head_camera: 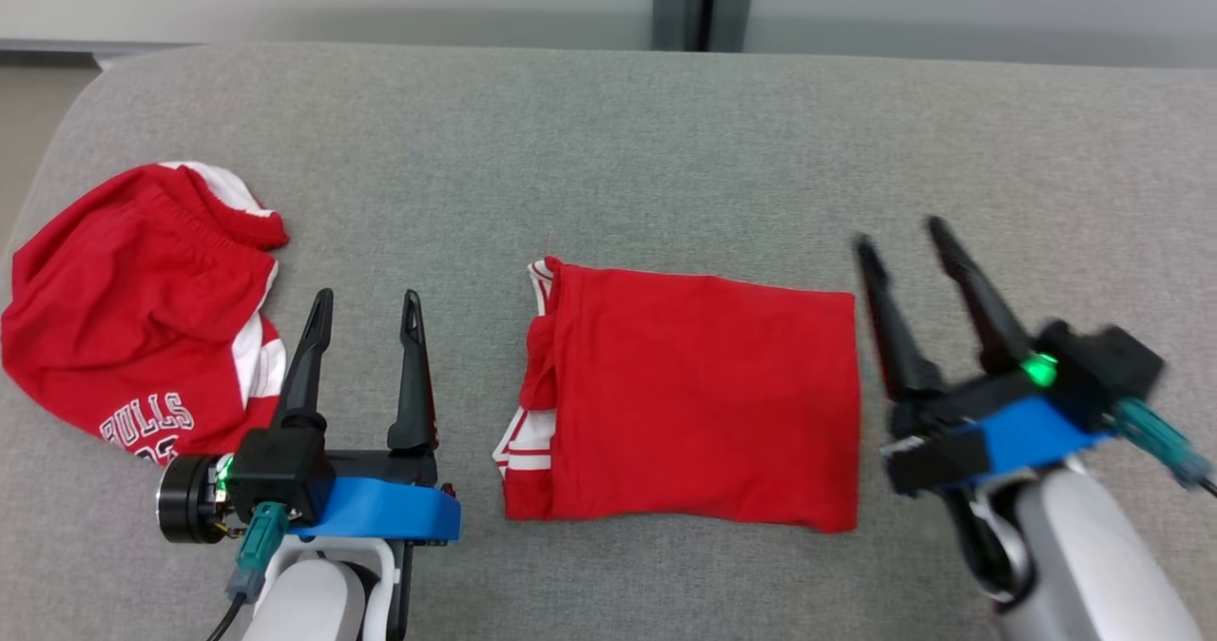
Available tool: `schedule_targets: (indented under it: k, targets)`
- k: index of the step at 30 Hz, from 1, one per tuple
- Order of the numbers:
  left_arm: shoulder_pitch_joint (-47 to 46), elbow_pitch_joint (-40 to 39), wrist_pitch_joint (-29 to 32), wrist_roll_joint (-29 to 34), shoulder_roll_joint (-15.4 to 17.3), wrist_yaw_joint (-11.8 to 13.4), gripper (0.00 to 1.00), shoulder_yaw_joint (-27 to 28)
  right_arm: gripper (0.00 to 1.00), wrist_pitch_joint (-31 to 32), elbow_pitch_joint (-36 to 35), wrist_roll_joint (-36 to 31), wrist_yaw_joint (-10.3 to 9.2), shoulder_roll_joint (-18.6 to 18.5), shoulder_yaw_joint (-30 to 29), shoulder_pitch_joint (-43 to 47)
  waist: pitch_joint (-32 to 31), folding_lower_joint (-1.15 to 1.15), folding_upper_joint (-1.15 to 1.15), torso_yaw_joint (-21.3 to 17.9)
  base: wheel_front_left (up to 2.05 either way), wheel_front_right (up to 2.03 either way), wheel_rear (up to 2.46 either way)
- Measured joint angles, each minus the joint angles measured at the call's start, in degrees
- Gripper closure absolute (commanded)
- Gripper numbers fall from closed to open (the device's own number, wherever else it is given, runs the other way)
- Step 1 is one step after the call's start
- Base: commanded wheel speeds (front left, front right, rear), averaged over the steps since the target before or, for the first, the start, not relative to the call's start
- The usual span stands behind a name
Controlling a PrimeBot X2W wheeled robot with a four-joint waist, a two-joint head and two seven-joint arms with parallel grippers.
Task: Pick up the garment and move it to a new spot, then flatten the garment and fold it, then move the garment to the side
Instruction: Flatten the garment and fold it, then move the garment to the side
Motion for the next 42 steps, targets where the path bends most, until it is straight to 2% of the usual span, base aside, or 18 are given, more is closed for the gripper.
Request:
schedule_targets:
  k: [5, 9, 16, 29, 42]
  targets:
    - [0.83, -0.02, -0.01, -0.01, 0.8, 0.34, 0.0, 0.31, 0.0, 2.37, -5.54, -3.18, 0.0, -0.96, -9.96, 8.92, -1.16, 0.0, 0.0, -1.49, 0.0, 0.0, 0.0]
    - [2.12, 0.35, 0.1, -0.09, 1.58, 0.37, 0.0, 0.52, 0.0, 4.61, -9.23, -4.81, 0.0, 0.1, -14.47, 15.59, -2.95, 0.0, 0.0, -2.45, 0.0, 0.0, 0.0]
    - [5.85, 0.64, 1.04, -0.7, 3.16, 0.87, 0.0, 1.22, 0.0, 7.8, -13.5, -5.67, 0.0, 2.31, -14.86, 22.25, -7.37, -0.01, 0.0, -4.01, 0.0, 0.0, 0.0]
    - [11.47, 0.69, 3.89, -2.87, 4.89, 0.34, 0.0, 0.53, 0.0, 12.28, -17.49, -5.95, 0.0, 3.61, -15.14, 29.29, -14.39, -0.01, 0.0, -5.49, 0.0, 0.0, 0.0]
    - [13.11, 1.03, 5.17, -3.79, 5.63, 0.24, 0.0, -0.01, 0.0, 13.54, -19.02, -5.92, 0.0, 4.25, -16.57, 31.21, -15.59, 0.0, 0.0, -5.9, 0.0, 0.0, 0.0]
